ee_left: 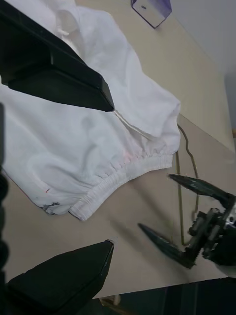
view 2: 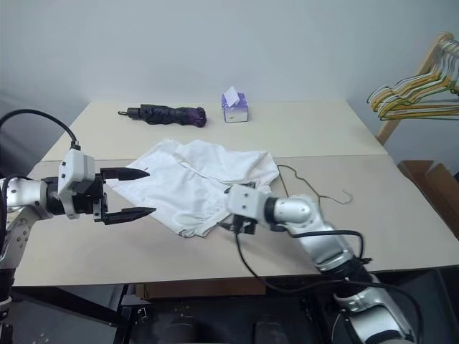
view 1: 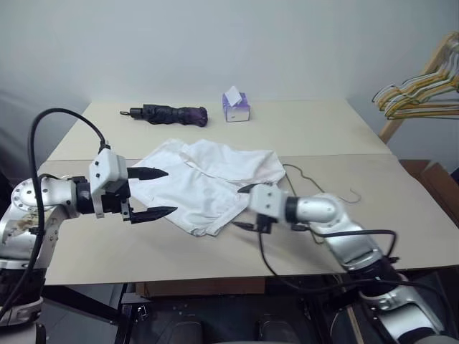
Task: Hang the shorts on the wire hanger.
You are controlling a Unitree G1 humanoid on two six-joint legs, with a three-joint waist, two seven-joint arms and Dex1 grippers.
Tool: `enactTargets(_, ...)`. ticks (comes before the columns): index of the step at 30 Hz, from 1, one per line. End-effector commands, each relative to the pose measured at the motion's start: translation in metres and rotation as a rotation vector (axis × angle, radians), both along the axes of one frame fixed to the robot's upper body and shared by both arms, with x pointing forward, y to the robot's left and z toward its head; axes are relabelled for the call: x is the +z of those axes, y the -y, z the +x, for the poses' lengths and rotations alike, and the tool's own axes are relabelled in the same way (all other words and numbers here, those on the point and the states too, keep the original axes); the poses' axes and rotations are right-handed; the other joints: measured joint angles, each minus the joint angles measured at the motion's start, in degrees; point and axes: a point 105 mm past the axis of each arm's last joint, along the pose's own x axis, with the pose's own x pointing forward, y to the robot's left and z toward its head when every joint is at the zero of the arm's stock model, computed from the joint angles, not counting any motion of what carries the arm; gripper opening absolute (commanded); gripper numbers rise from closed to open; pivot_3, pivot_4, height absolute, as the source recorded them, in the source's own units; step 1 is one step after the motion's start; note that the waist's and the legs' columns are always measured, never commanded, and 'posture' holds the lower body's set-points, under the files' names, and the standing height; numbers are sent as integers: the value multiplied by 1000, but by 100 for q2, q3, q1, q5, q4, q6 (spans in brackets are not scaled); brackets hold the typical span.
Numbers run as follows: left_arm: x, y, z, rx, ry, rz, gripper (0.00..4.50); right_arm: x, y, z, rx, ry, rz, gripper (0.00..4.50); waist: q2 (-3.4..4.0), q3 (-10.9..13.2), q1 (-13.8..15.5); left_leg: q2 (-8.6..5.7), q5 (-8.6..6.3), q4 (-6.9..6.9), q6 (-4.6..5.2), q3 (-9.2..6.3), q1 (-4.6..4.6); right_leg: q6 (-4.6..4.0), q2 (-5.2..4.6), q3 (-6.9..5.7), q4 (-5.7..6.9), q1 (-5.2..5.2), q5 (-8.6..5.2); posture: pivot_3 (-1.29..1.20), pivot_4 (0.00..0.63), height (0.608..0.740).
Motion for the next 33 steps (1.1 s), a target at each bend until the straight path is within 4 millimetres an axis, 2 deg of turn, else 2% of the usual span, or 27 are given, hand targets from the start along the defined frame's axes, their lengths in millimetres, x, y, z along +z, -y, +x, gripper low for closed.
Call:
enactTargets(1,9,-3,0,1,43,18,4500,2,-29,0,-14,13,-35,4478,-1,-1,2,1,0,0,0,0,1,0,1,0,1,0,0,65,5,740)
enactTargets(7,9,-6,0,9,43,27,4500,-22,-55,2,-84,-27,-217,4478,-4,-2,9,1,0,0,0,1,1,0,0,0,3,-1,0,69,13,740)
enactTargets(9,9,-6,0,10,42,28,4500,-26,-57,5,-117,-20,-261,4102,-4,-2,9,2,0,0,0,1,1,0,1,0,5,-4,0,70,17,740)
enactTargets(11,8,-6,0,12,41,29,4500,-31,-56,10,-151,8,-315,3580,-3,-2,4,2,-1,0,-1,1,-1,0,2,0,6,-6,-1,70,17,740)
enactTargets(14,6,-6,0,12,39,31,4500,-30,-55,16,-183,45,-345,2541,-3,-2,4,2,-1,0,-1,1,0,0,2,0,7,-6,-1,70,17,740)
enactTargets(21,4,-3,2,9,45,35,4500,-25,-51,10,-130,49,-347,154,-3,-2,2,2,-1,0,-2,1,-1,2,2,0,7,-8,-2,53,16,740)
enactTargets(25,-2,-2,3,4,57,65,4500,-19,-33,12,-133,77,-338,42,-3,-2,5,3,-2,0,-2,1,-1,10,2,0,6,-8,-7,38,17,740)
enactTargets(30,-22,-10,4,1,89,196,4500,-5,11,12,-57,172,-334,42,-4,-1,12,2,-2,0,-3,8,-4,23,-3,0,0,-7,-14,38,17,740)
enactTargets(33,-41,-23,5,-25,124,347,4500,3,36,13,-60,164,-325,42,-4,-1,-11,3,-3,-1,-2,8,-2,25,0,0,0,-8,-16,20,17,740)
